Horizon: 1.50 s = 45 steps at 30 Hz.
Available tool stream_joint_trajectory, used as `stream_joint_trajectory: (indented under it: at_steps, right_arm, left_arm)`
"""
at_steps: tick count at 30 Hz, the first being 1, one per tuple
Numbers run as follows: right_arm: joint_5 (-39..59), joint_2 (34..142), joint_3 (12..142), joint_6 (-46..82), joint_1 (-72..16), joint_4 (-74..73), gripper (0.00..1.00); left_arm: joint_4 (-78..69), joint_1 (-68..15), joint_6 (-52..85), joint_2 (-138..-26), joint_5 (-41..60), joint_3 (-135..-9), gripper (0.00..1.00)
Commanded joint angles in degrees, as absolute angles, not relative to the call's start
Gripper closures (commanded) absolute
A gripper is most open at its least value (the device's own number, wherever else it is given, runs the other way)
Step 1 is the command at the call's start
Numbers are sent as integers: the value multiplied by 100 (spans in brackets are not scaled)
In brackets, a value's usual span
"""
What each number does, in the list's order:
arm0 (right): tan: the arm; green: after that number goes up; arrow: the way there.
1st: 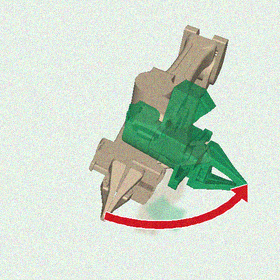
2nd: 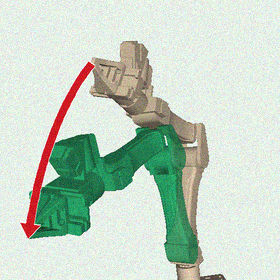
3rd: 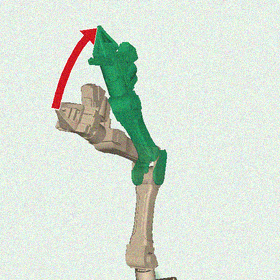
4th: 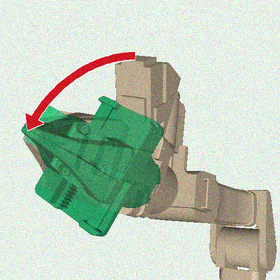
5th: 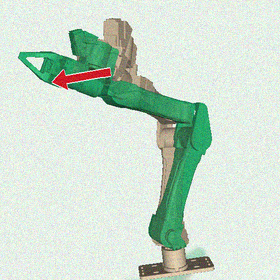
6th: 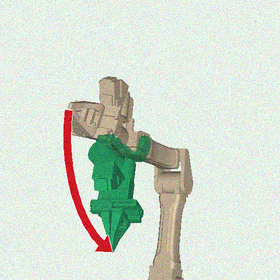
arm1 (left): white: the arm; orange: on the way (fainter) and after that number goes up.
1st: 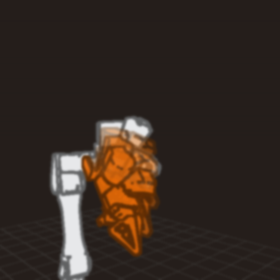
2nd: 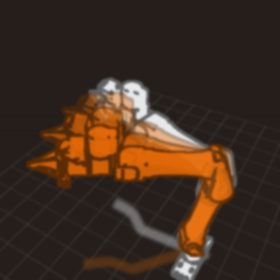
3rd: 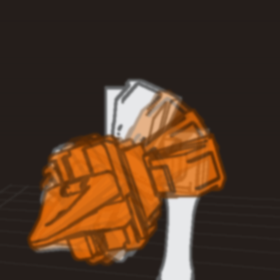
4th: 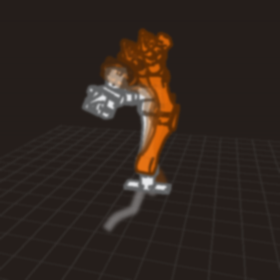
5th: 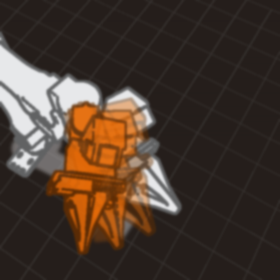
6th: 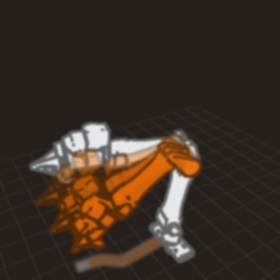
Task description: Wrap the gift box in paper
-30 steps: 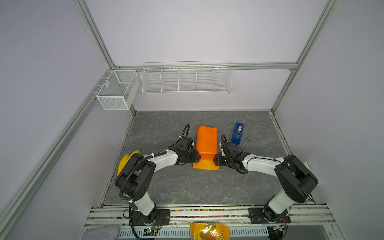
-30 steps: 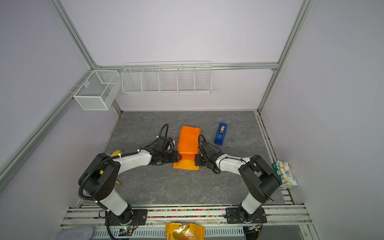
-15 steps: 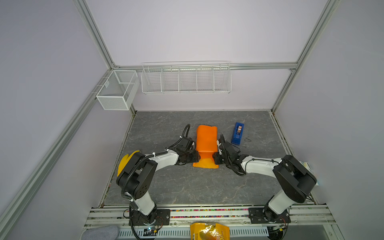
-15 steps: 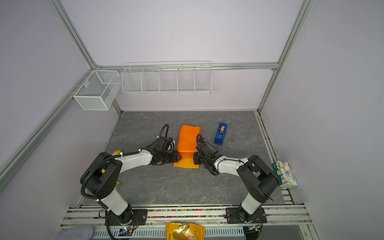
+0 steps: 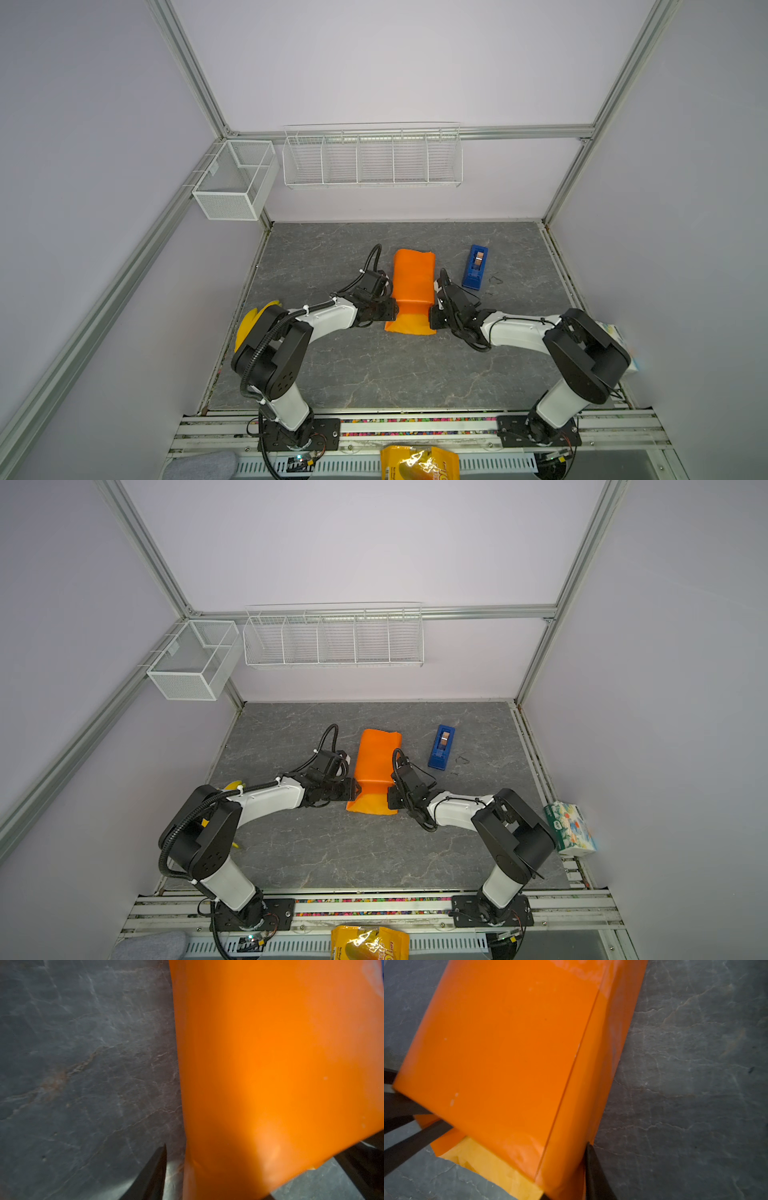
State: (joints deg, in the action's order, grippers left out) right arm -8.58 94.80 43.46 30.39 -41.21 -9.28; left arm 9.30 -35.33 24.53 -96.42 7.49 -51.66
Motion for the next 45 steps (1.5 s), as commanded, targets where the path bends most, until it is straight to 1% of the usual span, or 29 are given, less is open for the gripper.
stream_joint_trajectory:
  at_steps: [1,5,13,17,19,22,24,26,36,41,45]
  right_arm:
    - [-948,9580,4430,3017,-4143,-915,84]
    - [-968,9636,4464,3027,-4142,-845,86]
    - [-942,9659,4491,3020,-4148,-839,87]
    - [-962,9654,4491,3032,-4144,-804,87]
    - [-965,9644,4498,3024,-4148,-787,87]
    - [-1003,9659,4532,3031,-4144,-707,88]
    - [-1082,9659,4577,3050,-4144,-576,90]
    - [-1164,9642,4627,3069,-4142,-429,93]
    - [-1316,9489,4606,3042,-4148,-171,93]
    - [-1318,9459,4565,3046,-4165,-193,94]
    - [-1405,9424,4535,3071,-4171,-176,93]
  left_arm:
    - [878,-3542,2194,-9627,437,-5335,56]
    - [818,-3543,2145,-9756,258,-5366,59]
    - [841,-3543,2011,-9987,183,-5578,71]
    - [899,-3543,1961,-10111,121,-5668,74]
    - [905,-3543,1956,-10133,114,-5699,79]
    - [962,-3546,1983,-10147,105,-5731,91]
    - [1023,-3546,2057,-10121,41,-5716,100]
    - [1013,-3581,2166,-10054,-42,-5634,100]
    - [1027,-4099,3014,-9580,-667,-5073,100]
    - [961,-4122,3021,-9527,-455,-4976,100]
    - [1045,-4122,3090,-9521,-381,-4927,85]
